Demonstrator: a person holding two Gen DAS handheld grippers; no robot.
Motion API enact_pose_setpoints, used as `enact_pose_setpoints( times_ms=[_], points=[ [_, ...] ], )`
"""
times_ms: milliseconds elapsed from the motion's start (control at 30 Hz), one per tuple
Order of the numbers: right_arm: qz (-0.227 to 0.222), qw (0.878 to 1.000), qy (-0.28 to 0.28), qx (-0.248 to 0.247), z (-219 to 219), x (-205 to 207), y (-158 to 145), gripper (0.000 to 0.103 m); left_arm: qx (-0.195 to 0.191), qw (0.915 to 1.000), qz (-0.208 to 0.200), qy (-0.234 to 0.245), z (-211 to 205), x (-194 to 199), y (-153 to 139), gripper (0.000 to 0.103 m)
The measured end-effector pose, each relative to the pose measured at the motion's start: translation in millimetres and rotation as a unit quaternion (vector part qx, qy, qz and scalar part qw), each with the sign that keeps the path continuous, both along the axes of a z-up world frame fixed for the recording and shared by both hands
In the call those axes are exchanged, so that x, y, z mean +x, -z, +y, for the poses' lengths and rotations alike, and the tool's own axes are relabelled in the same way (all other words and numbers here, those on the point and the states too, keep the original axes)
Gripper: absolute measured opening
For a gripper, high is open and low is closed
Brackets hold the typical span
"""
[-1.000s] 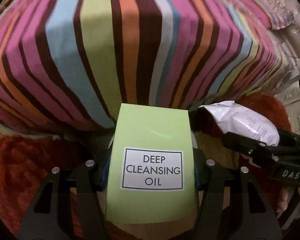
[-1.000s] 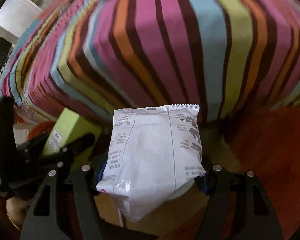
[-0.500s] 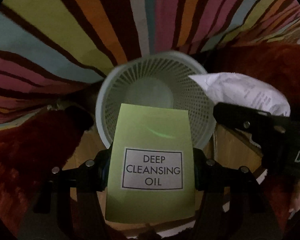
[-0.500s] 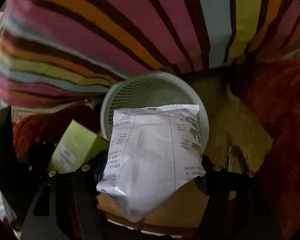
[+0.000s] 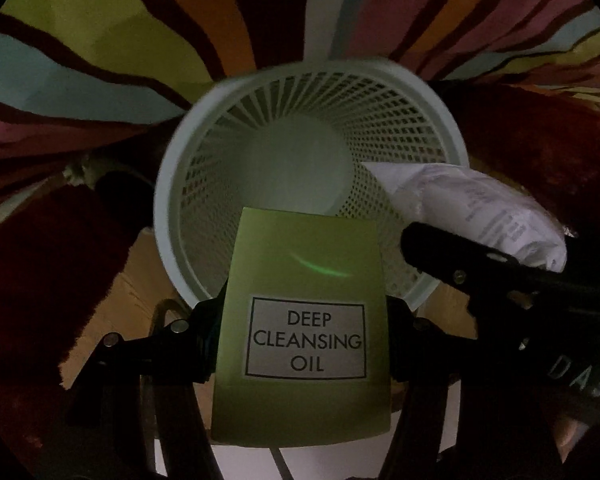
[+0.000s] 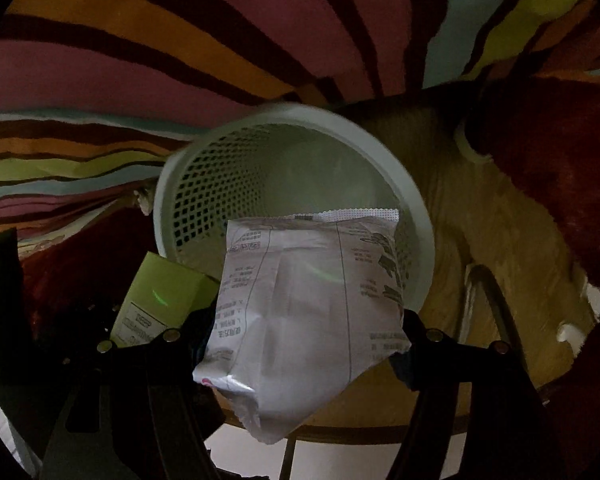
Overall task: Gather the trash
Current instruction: 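Open both tools to drop the box and packet into the wastebasket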
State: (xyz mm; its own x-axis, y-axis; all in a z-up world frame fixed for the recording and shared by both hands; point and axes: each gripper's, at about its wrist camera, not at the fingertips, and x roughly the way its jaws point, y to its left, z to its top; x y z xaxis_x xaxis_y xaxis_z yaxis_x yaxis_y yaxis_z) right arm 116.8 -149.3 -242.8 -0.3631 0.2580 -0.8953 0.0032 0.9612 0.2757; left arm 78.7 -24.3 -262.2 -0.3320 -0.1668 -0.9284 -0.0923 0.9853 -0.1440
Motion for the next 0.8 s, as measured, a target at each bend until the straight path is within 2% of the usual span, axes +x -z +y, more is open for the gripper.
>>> enact_pose_setpoints(
  times_ms=[200,267,300,333,400,567,800],
  points=[
    [0.022,1.000,-0.005,-0.010,2.0,-0.7,20.2,0.066,-0.002,0.9997,0.024,-0.003,0.2,3.0,16.1,0.062],
    [0.030,0.999,-0.002,-0.015,1.9,-1.1,28.0,0.067,0.002,0.9995,0.030,-0.007,1.8,2.2,20.0,0.076],
    [0.034,0.999,0.002,-0.022,-0.1,-1.3,31.6,0.071,0.002,0.9994,0.033,-0.012,3.5,2.7,22.7,0.087],
    [0.035,0.999,0.004,-0.025,0.3,-1.0,31.4,0.074,0.002,0.9993,0.034,-0.016,3.1,2.4,23.5,0.089],
    [0.035,0.999,0.009,-0.034,-1.5,-0.2,34.5,0.085,0.001,0.9990,0.039,-0.023,5.4,3.0,27.4,0.089],
    [0.032,0.998,0.029,-0.044,-8.6,3.1,35.3,0.086,-0.003,0.9985,0.047,-0.028,3.6,0.8,30.2,0.089],
    [0.028,0.998,0.040,-0.045,-10.2,3.4,37.7,0.086,0.005,0.9992,0.026,-0.029,8.0,0.7,23.3,0.089]
  ],
)
